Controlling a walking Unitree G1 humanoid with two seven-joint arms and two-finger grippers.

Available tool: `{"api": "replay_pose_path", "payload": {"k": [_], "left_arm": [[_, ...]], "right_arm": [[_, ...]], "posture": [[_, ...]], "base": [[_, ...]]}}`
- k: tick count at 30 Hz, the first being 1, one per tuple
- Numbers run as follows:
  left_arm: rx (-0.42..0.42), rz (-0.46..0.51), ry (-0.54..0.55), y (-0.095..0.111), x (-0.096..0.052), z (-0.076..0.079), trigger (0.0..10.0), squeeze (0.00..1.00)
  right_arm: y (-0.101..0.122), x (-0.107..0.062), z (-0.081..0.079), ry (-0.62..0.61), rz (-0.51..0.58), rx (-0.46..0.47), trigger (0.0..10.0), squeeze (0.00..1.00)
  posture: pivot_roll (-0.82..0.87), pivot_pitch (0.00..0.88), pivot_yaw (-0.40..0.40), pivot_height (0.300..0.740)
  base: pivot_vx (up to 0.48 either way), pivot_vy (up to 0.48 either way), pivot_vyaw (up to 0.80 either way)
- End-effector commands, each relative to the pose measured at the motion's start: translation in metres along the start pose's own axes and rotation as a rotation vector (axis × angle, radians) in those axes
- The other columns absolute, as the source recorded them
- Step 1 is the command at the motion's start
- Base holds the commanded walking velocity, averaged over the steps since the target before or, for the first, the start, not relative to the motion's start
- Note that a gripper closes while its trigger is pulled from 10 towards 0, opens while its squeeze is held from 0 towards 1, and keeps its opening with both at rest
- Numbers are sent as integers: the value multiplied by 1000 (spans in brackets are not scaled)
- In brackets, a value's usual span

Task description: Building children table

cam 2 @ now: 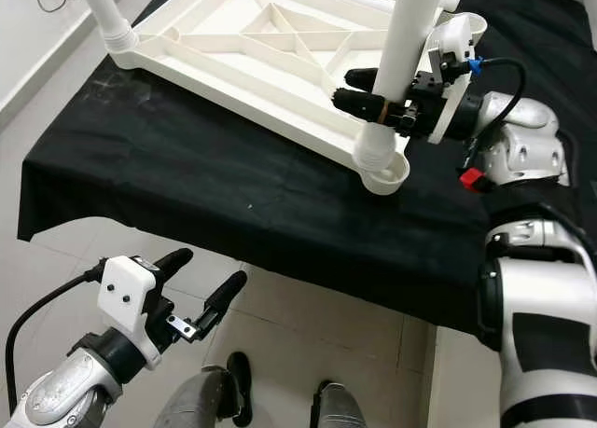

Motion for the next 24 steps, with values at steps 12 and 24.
{"api": "replay_pose_path", "payload": {"k": [12, 24], "left_arm": [[-18, -43, -15, -5, -4, 2, 10000, 0], [-11, -50, -26, -3, -6, 2, 10000, 0]], "right_arm": [[-9, -4, -23, 254, 25, 88, 10000, 0], [-11, -13, -14, 159, 92, 50, 10000, 0]], "posture": [[111, 421, 57, 740], [141, 417, 76, 740]], "base": [[0, 0, 0], [0, 0, 0]]}}
Point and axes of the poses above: a point about 5 cm out from each wrist's last joint towards the gripper, its own x axis pointing out of the wrist towards the gripper, its own y axis along the axis of the wrist's last joint, z = x × y, the point moved 4 cm from there along x, pointing out of the wrist towards the gripper, and after that the axes turned 9 degrees about x, right-handed, at the moved point
